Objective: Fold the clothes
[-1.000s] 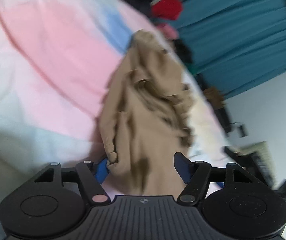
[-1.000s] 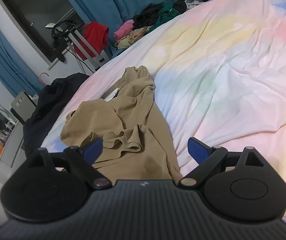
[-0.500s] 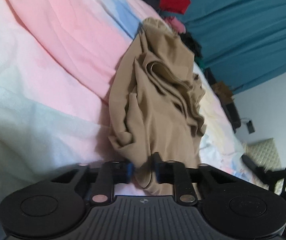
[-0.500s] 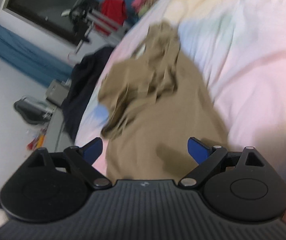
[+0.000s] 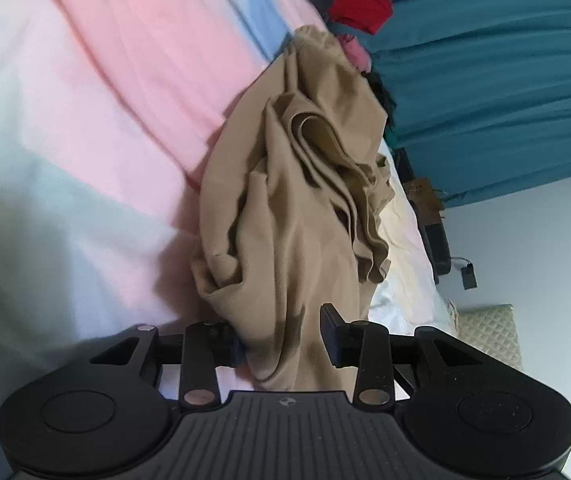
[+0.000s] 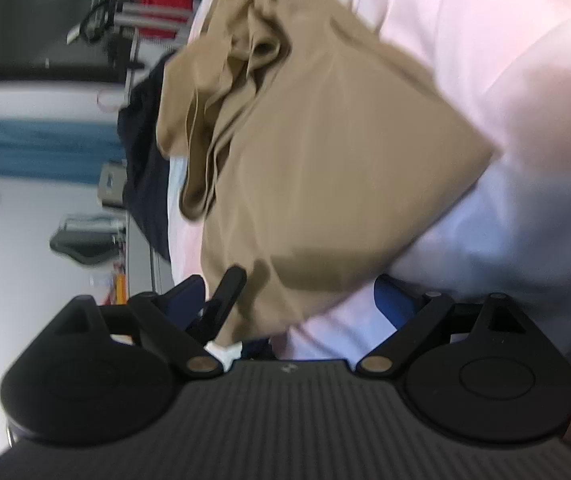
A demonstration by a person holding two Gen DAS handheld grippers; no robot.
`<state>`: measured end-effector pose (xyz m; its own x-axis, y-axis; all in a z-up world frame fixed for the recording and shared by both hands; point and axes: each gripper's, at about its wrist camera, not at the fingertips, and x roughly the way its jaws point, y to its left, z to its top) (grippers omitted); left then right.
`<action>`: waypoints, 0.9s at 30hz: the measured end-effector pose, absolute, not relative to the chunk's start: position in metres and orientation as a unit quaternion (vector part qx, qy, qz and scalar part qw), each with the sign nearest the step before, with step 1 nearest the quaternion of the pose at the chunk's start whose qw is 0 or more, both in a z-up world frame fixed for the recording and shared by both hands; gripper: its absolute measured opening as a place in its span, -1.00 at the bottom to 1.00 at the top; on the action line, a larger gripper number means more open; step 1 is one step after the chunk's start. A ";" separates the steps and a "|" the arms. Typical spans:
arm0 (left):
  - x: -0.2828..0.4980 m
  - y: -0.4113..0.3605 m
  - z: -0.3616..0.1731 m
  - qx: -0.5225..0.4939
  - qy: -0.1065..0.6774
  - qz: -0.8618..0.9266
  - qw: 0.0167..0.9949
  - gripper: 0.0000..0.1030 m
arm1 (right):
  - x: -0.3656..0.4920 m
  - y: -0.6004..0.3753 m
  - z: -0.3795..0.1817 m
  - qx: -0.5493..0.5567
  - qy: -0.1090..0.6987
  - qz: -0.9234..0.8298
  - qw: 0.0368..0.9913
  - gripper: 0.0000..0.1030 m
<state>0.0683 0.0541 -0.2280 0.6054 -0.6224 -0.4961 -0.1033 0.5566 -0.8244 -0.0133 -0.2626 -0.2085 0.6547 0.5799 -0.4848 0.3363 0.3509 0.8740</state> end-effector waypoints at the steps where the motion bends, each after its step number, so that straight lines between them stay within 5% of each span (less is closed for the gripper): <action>1: 0.069 0.052 -0.228 -0.439 0.408 -0.167 0.783 -0.43 | -0.014 -0.264 -0.208 0.567 0.398 0.078 0.717 0.80; 2: 0.069 0.053 -0.226 -0.439 0.402 -0.166 0.786 -0.74 | -0.015 -0.267 -0.208 0.572 0.390 0.072 0.718 0.79; 5: 0.066 0.057 -0.223 -0.448 0.381 -0.166 0.792 -0.77 | -0.020 -0.276 -0.207 0.587 0.362 0.043 0.723 0.78; 10: 0.066 0.064 -0.222 -0.487 0.351 -0.177 0.779 -0.77 | -0.027 -0.286 -0.202 0.565 0.323 -0.024 0.758 0.48; 13: 0.069 0.067 -0.229 -0.507 0.357 -0.161 0.768 -0.60 | -0.025 -0.290 -0.203 0.546 0.327 -0.050 0.770 0.08; 15: 0.072 0.069 -0.234 -0.517 0.364 -0.146 0.761 -0.58 | -0.024 -0.292 -0.205 0.533 0.332 -0.064 0.775 -0.61; 16: 0.072 0.070 -0.236 -0.521 0.366 -0.139 0.758 -0.55 | -0.022 -0.292 -0.205 0.527 0.335 -0.065 0.778 -0.69; 27: 0.071 0.068 -0.208 -0.518 0.348 -0.140 0.769 -0.81 | -0.025 -0.282 -0.162 0.461 0.304 -0.075 0.830 -0.79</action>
